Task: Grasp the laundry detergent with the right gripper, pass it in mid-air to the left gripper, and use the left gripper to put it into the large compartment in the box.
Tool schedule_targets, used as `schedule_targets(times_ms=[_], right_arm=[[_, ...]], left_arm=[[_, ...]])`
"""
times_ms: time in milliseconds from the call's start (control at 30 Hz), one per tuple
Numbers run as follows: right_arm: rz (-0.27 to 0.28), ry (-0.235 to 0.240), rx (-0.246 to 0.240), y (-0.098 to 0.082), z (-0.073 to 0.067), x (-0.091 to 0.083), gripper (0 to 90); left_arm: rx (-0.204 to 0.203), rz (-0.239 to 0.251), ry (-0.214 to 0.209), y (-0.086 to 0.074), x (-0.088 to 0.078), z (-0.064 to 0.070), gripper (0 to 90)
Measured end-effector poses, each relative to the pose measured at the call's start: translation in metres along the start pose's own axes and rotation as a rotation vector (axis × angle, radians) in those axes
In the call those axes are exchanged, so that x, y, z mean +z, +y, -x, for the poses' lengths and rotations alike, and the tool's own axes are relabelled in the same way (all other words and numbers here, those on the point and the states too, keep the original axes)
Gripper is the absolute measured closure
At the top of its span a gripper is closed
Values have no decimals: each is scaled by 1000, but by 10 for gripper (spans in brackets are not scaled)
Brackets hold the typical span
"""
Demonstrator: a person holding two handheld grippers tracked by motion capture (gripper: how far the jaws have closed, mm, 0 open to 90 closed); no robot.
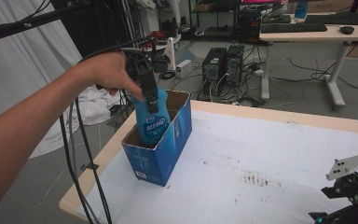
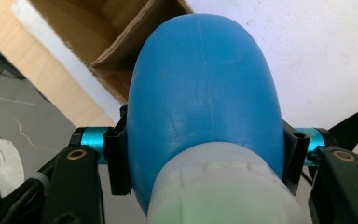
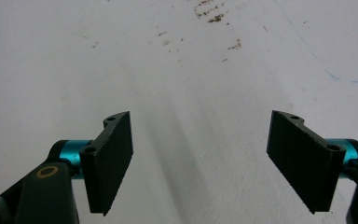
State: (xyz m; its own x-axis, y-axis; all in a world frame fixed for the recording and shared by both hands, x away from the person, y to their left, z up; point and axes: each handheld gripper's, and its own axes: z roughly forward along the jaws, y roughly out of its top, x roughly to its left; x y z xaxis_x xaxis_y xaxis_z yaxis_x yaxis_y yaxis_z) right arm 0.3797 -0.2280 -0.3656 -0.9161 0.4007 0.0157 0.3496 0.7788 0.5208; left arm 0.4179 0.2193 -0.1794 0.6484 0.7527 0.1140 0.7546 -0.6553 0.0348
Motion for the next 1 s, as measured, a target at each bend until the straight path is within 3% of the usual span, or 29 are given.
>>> schedule_targets(times_ms=[200, 367, 733, 1000], right_arm=[[-3, 10, -2, -3, -2, 2, 221], [-9, 17, 0, -5, -3, 5, 221], [-7, 27, 4, -8, -5, 7, 221], [-15, 27, 12, -11, -5, 9, 221]], left_arm=[[74, -28, -17, -2, 17, -2, 381], [100, -28, -25, -4, 30, -4, 382], [247, -47, -43, -6, 57, -5, 382], [287, -44, -49, -8, 73, -5, 381]])
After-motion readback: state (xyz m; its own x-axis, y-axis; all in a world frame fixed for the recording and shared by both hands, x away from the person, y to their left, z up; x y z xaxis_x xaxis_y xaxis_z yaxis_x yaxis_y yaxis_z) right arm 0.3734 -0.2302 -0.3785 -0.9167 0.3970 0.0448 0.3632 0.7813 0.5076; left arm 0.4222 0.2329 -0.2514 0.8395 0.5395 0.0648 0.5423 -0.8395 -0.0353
